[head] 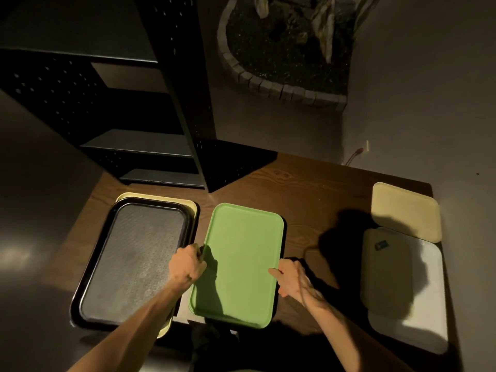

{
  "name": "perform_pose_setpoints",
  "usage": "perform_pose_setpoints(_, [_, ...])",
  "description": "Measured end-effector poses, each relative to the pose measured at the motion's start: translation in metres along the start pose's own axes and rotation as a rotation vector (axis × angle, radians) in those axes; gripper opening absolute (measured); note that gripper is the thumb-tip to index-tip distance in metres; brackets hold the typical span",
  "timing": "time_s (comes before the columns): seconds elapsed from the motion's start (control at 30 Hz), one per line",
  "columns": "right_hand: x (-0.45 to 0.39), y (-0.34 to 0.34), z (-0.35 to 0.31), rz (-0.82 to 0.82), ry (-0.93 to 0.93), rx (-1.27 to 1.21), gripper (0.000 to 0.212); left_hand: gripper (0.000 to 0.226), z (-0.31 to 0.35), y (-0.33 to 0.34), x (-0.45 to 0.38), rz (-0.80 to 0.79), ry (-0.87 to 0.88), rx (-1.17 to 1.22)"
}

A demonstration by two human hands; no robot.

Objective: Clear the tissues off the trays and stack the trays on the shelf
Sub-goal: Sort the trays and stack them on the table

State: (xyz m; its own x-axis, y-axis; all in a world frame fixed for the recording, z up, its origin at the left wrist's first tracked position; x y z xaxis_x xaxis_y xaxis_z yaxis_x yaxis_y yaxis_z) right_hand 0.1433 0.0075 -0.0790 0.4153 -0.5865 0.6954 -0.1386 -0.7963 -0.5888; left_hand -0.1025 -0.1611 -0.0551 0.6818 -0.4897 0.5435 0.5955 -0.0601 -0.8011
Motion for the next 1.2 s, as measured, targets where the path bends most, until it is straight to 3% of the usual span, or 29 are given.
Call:
perform_pose_setpoints(0.2, [-0.008,-0.002,-0.005,-0.007,0.005,0.071,0.038,0.031,0.011,0.011,-0.003,-0.059,0.009,0.015])
perform_pose_setpoints(0.43, [-0.009,0.013,0.000,0.108,0.014,0.121,0.036,0.030,0.009,0.018,-0.007,-0.085,0.018,0.014])
perform_pose_setpoints(0.53, [-0.006,0.013,0.000,0.189,0.053,-0.051,0.030,0.030,0.000,0.018,-0.015,-0.093,-0.065,0.162])
perform_pose_setpoints(0.7, [-0.013,0.038,0.005,0.034,0.269,-0.546,0.075,0.038,0.003,0.024,-0.005,-0.307,-0.307,0.601])
perform_pose_setpoints(0.77, [-0.013,0.043,0.007,0.008,0.289,-0.593,0.085,0.031,0.009,0.022,0.002,-0.418,-0.330,0.714])
perform_pose_setpoints(0.83, [-0.011,0.043,0.011,-0.015,0.270,-0.531,0.079,0.049,0.010,0.020,0.008,-0.492,-0.304,0.713])
perform_pose_setpoints(0.97, [-0.001,0.034,0.007,0.011,0.171,-0.539,0.043,0.077,-0.007,0.005,0.008,-0.469,-0.247,0.664])
perform_pose_setpoints(1.07, [-0.008,0.042,0.007,-0.012,0.105,-0.571,0.068,0.087,-0.017,-0.022,0.011,-0.464,-0.173,0.634])
perform_pose_setpoints(1.2, [-0.019,0.057,-0.022,-0.034,0.032,-0.510,0.091,0.068,-0.044,-0.061,0.014,-0.401,-0.148,0.590])
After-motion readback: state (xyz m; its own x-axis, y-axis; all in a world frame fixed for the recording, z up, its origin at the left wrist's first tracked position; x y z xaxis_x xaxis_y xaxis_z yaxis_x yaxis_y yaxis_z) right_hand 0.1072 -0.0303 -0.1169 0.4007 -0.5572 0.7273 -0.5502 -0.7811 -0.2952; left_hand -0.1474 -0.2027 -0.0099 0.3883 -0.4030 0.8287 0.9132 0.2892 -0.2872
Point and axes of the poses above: each hand's wrist, its own x-axis away from the middle knuckle, its own y-axis out of the palm, z = x × y, the point moved 6 cm from there along -x, towards the middle knuckle, and after that the axes turned 4 degrees about -x, right-handed, at the moved point
